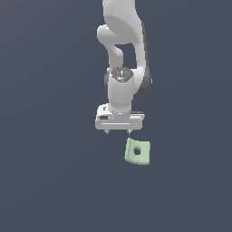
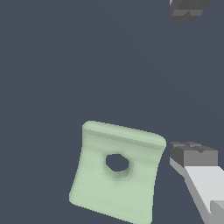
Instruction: Pick up the object and move it to a goal position.
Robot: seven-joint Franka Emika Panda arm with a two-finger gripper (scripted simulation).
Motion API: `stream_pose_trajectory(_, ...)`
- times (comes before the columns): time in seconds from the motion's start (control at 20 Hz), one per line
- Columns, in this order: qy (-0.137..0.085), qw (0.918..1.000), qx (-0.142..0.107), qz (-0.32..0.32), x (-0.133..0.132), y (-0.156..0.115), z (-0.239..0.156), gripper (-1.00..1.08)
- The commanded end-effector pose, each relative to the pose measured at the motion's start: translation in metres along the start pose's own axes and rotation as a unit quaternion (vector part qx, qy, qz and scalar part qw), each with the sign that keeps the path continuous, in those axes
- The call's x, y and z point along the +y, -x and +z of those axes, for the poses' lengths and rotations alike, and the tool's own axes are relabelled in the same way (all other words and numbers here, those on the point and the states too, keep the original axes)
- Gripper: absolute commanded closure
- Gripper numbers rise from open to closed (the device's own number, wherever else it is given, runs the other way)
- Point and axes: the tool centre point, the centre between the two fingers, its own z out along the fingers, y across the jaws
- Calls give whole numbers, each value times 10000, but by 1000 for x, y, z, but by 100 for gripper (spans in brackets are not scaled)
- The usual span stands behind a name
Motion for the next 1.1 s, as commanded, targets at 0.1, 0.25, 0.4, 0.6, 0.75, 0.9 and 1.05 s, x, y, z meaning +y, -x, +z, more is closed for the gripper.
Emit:
stream_pose_trajectory(0.1, -15, 9993, 343, 116, -9, -7, 13, -100)
stream_pose_trajectory(0.25, -28, 9982, 574, 194, -14, -11, 22, -100)
stream_pose_trajectory(0.4, -43, 9964, 806, 270, -19, -15, 29, -100)
stream_pose_trajectory(0.6, -67, 9930, 1116, 369, -26, -19, 38, -100)
stream_pose_trajectory(0.75, -88, 9899, 1348, 441, -31, -21, 44, -100)
stream_pose_trajectory(0.9, -112, 9861, 1580, 509, -35, -22, 49, -100)
stream_pose_trajectory(1.05, -139, 9817, 1812, 575, -40, -23, 53, -100)
